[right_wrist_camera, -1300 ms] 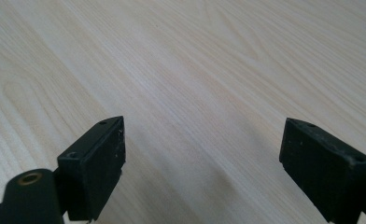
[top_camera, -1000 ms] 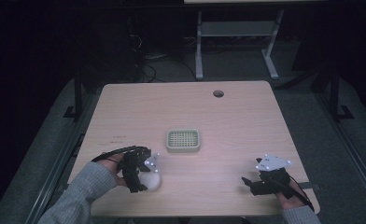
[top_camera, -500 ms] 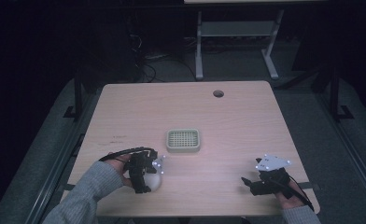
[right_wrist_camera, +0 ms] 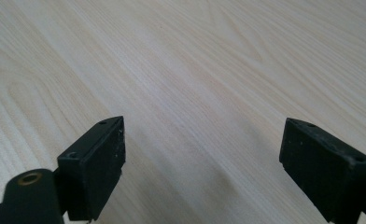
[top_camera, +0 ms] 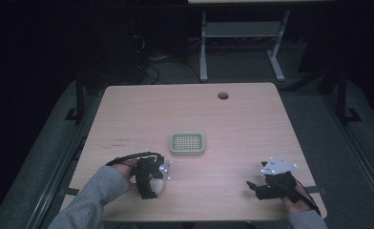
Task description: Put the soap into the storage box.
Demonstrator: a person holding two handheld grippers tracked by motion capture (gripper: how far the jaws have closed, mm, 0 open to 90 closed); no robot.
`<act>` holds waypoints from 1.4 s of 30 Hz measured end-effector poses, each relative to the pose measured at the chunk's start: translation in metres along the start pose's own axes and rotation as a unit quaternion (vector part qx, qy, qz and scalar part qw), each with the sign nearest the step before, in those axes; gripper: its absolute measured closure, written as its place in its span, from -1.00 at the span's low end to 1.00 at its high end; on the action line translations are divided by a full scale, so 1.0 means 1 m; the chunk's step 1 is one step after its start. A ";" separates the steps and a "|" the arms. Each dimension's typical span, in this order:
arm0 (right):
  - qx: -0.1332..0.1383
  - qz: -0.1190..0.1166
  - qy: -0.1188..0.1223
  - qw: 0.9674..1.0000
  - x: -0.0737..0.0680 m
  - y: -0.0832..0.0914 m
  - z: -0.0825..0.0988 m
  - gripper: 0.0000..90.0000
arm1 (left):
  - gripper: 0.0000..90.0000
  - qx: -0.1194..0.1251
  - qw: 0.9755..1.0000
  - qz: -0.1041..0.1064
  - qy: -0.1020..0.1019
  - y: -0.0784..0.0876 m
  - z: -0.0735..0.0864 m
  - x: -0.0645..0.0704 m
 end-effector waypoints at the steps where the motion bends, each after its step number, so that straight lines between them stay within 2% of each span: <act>1: 0.000 0.000 0.000 1.000 0.000 0.000 0.000 -0.69 | -0.60 0.000 1.000 0.000 0.000 0.000 0.000 0.000; 20: 0.000 0.003 0.002 1.000 0.001 0.001 0.000 -0.69 | -0.56 -0.011 1.000 0.001 -0.006 -0.004 0.001 0.000; 26: 0.001 0.003 0.002 1.000 0.001 0.001 0.000 -0.69 | -0.53 -0.011 1.000 -0.001 0.000 -0.005 0.003 -0.001; 42: 0.002 0.003 0.002 1.000 0.001 0.001 0.000 -0.69 | -0.49 -0.018 1.000 -0.006 -0.001 -0.007 0.005 -0.002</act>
Point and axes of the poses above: each handheld gripper's, and its own axes: y roughly backward along the jaws, z roughly out of its underside, x roughly to its right, the point moved 10 cm from there along -y, roughly forward along the jaws, and after that the axes turned 15 degrees about y, right-handed, at the moved point
